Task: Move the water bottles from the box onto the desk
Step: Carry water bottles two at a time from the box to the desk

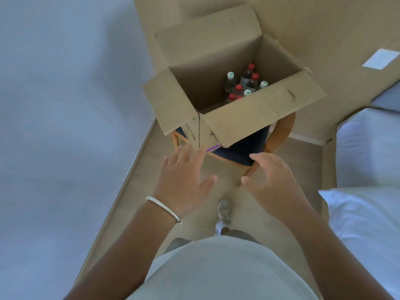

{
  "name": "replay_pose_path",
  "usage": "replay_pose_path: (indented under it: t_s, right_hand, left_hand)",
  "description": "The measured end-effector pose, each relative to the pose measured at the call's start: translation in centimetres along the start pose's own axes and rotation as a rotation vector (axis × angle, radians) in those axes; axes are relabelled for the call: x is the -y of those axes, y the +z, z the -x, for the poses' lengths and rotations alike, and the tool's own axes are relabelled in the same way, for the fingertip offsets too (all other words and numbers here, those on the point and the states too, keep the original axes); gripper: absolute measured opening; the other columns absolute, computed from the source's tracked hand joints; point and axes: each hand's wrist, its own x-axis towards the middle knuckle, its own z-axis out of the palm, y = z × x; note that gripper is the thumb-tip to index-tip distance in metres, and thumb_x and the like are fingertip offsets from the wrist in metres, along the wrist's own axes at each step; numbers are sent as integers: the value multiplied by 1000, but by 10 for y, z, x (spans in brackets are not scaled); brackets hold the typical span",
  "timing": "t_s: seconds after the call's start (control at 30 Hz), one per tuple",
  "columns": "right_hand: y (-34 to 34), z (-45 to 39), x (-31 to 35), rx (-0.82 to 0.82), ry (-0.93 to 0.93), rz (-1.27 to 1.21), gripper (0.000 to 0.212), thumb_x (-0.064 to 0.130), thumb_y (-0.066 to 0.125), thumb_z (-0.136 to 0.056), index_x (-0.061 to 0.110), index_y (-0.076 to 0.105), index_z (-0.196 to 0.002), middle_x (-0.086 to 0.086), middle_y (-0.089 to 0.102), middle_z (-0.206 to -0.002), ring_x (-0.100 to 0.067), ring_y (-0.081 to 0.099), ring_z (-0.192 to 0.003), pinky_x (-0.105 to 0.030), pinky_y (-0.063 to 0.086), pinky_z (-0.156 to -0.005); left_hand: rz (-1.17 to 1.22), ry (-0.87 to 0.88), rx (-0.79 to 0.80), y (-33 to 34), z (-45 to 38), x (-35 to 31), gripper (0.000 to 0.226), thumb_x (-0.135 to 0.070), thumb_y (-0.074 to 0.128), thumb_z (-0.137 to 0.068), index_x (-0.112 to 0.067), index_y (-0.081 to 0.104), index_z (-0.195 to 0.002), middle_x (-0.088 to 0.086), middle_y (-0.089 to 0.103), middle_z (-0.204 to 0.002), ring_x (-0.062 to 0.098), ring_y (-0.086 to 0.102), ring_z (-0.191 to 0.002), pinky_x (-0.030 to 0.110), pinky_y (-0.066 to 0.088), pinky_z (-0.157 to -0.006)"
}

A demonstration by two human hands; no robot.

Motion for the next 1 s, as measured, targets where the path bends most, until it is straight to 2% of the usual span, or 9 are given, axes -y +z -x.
replay_pose_path:
  t_s: [0.1,0.17,0.23,0.33,0.43,0.6,0.73,0.87,1.0]
  right_hand:
    - [-32,-57,-9,-5,-19,-23,57,37,63,-89,18,48,-140,1,48,-142,-17,38,-135,-38,30,-115]
    - [-50,-93,-15,10,-33,-17,56,33,63,-90,17,47,-141,0,47,-143,-17,37,-135,-36,29,-115]
    - [-66,-127,-18,35,-43,11,57,35,61,-92,20,44,-144,2,43,-147,-18,33,-139,-38,28,-117]
    - [-83,-174,-25,72,-34,27,59,36,59,-92,23,40,-146,2,40,-148,-19,33,-138,-42,29,-116]
    - [-92,-211,-31,76,-7,6,58,37,58,-92,25,40,-146,1,41,-147,-20,35,-135,-43,30,-114]
    - [-93,-278,-38,98,42,47,57,35,59,-93,27,40,-146,3,40,-150,-18,32,-138,-40,26,-113]
    - [-96,-325,-40,101,87,91,57,32,62,-91,25,44,-145,1,41,-150,-19,35,-139,-43,31,-115]
    - [-87,-375,-42,117,102,89,59,34,68,-86,20,49,-140,-2,48,-142,-22,44,-133,-48,40,-109]
    - [-63,-427,-47,200,127,139,57,31,69,-88,18,49,-141,-5,49,-138,-24,48,-127,-40,43,-104]
  left_hand:
    - [-8,-11,-18,-16,-50,-14,62,-50,48,-93,-25,29,-147,3,36,-149,25,27,-141,43,26,-115]
    - [15,-52,-25,-26,-82,-24,63,-48,46,-95,-26,26,-150,3,30,-155,24,24,-144,42,25,-118]
    - [43,-104,-35,-33,-113,-29,66,-47,46,-97,-28,19,-154,1,24,-160,23,22,-147,39,23,-119]
    - [70,-122,-41,-41,-156,-34,69,-49,46,-95,-29,17,-155,2,23,-161,23,22,-148,45,27,-118]
    - [56,-144,-16,-47,-195,-31,69,-49,45,-97,-29,15,-156,1,18,-164,21,16,-150,41,24,-120]
    - [42,-110,4,-54,-278,-18,70,-48,47,-97,-25,18,-156,4,22,-162,20,16,-150,38,23,-119]
    - [33,-88,97,-52,-348,-7,69,-48,47,-98,-25,17,-156,5,21,-163,22,18,-150,40,25,-120]
    - [28,-90,233,-38,-416,10,69,-47,47,-99,-25,16,-156,6,19,-163,27,21,-149,43,27,-118]
    - [10,-115,362,-8,-478,29,69,-43,50,-99,-24,17,-156,5,24,-160,30,33,-143,46,37,-112]
